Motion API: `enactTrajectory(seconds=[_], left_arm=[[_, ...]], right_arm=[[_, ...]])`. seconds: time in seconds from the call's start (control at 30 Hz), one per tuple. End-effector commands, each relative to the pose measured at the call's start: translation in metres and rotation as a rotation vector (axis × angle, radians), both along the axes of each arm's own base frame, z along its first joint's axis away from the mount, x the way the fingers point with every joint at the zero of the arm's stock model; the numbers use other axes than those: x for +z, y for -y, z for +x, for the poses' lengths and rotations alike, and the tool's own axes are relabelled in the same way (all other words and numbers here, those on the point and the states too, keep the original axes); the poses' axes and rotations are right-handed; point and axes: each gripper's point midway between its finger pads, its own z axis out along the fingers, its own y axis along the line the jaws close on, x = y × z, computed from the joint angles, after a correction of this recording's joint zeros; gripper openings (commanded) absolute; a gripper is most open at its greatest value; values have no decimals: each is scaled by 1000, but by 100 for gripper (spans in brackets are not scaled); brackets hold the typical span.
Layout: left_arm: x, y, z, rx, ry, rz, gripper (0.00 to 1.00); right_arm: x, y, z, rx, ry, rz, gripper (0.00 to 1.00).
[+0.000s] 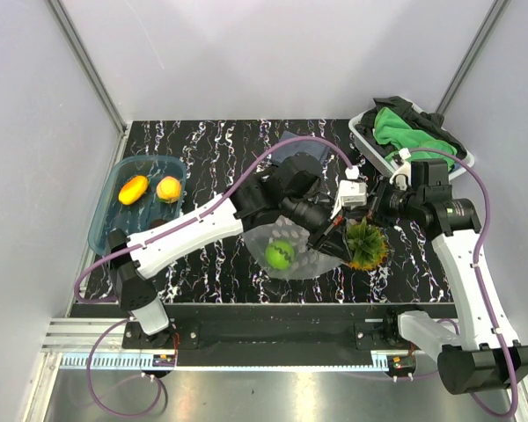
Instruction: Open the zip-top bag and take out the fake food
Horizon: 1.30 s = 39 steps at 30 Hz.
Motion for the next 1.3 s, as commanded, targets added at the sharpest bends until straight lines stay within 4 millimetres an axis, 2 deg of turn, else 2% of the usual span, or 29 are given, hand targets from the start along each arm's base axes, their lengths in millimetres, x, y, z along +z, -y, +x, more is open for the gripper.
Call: enactTrajectory(seconds=[0.0, 0.07, 0.13, 0.17, 0.2, 0.23, 0.27, 0.37, 0.4, 0.53, 0.57, 0.6, 0.67, 0.7, 0.8, 0.87, 1.07, 1.17, 1.27], left_arm=[[-13, -2, 24, 111, 152, 62, 0], [-17, 0, 20, 92, 137, 65, 0], [-9, 7, 8, 20, 64, 19, 0], [1, 5, -10, -75, -6, -23, 0], [0, 6, -16, -109, -56, -33, 0], [18, 12, -21, -132, -108, -100, 0], [24, 8, -31, -195, -158, -131, 0], [39, 4, -40, -230, -234, -216, 0], [39, 3, -39, -222, -243, -218, 0], [15, 3, -24, -73, -194, -103, 0], [8, 7, -12, 11, -163, -80, 0], [11, 3, -9, 58, -129, -78, 0], [2, -2, -4, 110, -52, -78, 0], [14, -8, -11, 105, -6, -124, 0], [18, -15, -7, 135, 89, -165, 0], [20, -16, 3, 196, 119, -167, 0], [45, -33, 32, 383, 95, -220, 0], [76, -50, 37, 392, 60, -330, 0], [110, -63, 34, 371, 19, -432, 0]], right_arm=[[30, -9, 2, 9, 96, 67, 0], [35, -11, 2, 12, 104, 91, 0], [24, -3, 4, -45, 67, 55, 0], [20, 1, 5, -76, 50, 42, 0], [16, 6, 8, -113, 45, 17, 0], [15, 8, 9, -129, 51, 15, 0], [17, 9, 12, -148, 58, 17, 0], [22, 18, 19, -202, 102, -14, 0], [21, 27, 25, -247, 121, -52, 0], [30, 55, 35, -365, 177, -162, 0], [29, 62, 37, -404, 176, -191, 0], [27, 77, 39, -470, 171, -241, 0], [27, 85, 42, -529, 167, -253, 0], [21, 89, 43, -559, 140, -271, 0], [13, 88, 44, -590, 80, -247, 0], [7, 87, 43, -598, 57, -241, 0], [1, 109, 36, -639, 54, -363, 0], [1, 117, 33, -626, 72, -428, 0], [1, 114, 30, -572, 86, -445, 0]])
